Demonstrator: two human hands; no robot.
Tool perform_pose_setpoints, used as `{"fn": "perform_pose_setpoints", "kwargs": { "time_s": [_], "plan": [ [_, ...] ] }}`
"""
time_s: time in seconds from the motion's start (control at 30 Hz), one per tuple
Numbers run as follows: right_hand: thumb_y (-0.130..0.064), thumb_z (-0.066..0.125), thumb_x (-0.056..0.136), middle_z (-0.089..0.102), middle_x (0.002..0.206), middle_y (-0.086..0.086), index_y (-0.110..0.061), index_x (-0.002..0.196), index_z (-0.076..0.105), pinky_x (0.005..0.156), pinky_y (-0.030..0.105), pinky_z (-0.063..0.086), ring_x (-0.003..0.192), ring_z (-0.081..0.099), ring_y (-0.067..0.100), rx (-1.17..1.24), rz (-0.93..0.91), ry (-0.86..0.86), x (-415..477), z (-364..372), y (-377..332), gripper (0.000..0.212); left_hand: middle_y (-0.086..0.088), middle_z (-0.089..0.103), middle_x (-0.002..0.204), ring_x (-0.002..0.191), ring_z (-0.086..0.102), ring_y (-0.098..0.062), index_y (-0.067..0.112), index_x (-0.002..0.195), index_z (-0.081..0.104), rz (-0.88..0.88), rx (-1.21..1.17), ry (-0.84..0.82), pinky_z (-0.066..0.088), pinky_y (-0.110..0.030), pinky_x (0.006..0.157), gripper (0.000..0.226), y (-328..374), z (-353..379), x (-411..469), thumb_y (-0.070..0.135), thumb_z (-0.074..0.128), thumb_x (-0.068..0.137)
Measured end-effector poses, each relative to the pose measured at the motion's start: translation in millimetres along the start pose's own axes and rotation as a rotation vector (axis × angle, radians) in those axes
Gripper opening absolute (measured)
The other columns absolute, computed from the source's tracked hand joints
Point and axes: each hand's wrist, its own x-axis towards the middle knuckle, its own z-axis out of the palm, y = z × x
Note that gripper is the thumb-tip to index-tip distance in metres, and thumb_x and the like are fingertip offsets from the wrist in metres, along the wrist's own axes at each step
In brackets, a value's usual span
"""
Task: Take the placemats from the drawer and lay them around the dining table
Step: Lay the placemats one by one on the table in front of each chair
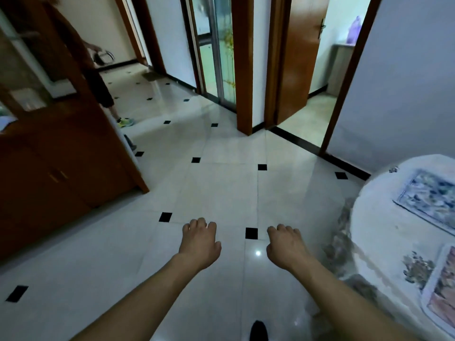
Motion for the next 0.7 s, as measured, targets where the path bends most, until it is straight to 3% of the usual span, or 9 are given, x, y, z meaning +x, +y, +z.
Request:
{"fn": "perform_pose_setpoints", "kwargs": {
  "time_s": [0.2, 0.37, 0.7],
  "plan": [
    [-0.024, 0.046, 0.088, 0.058, 0.11, 0.008, -0.014, 0.111, 0.053, 0.09, 0.038, 0.037, 0.103, 0.054, 0.029, -0.005, -0.025, 0.002, 109.0, -30.6, 30.1, 0.026, -0.012, 0.053, 0.122, 0.113, 0.045, -0.031, 0.016, 0.121, 0.051, 0.026, 0.009, -0.004, 0.034, -0.043, 0.095, 0.042, 8.8, -27.0, 119.1, 0.044, 0.047, 0.089],
    [-0.018, 0.046, 0.084, 0.058, 0.105, 0.008, -0.014, 0.106, 0.054, 0.088, 0.036, 0.036, 0.098, 0.054, 0.028, 0.037, 0.081, 0.008, 178.5, -41.5, 76.5, 0.024, -0.01, 0.053, 0.12, 0.111, 0.045, -0.029, 0.017, 0.122, 0.051, 0.154, 0.015, -0.029, 0.034, -0.04, 0.094, 0.043, 30.2, -26.9, 223.7, 0.045, 0.045, 0.09],
    [-0.019, 0.046, 0.084, 0.058, 0.111, 0.01, -0.015, 0.112, 0.054, 0.091, 0.04, 0.044, 0.102, 0.054, 0.029, 0.123, 0.602, -0.019, 290.5, -68.2, 204.7, 0.03, -0.011, 0.055, 0.118, 0.109, 0.048, -0.03, 0.017, 0.121, 0.051, 0.596, 0.03, -0.03, 0.035, -0.041, 0.092, 0.043, 129.0, -43.7, 471.4, 0.047, 0.045, 0.09]
  ]
}}
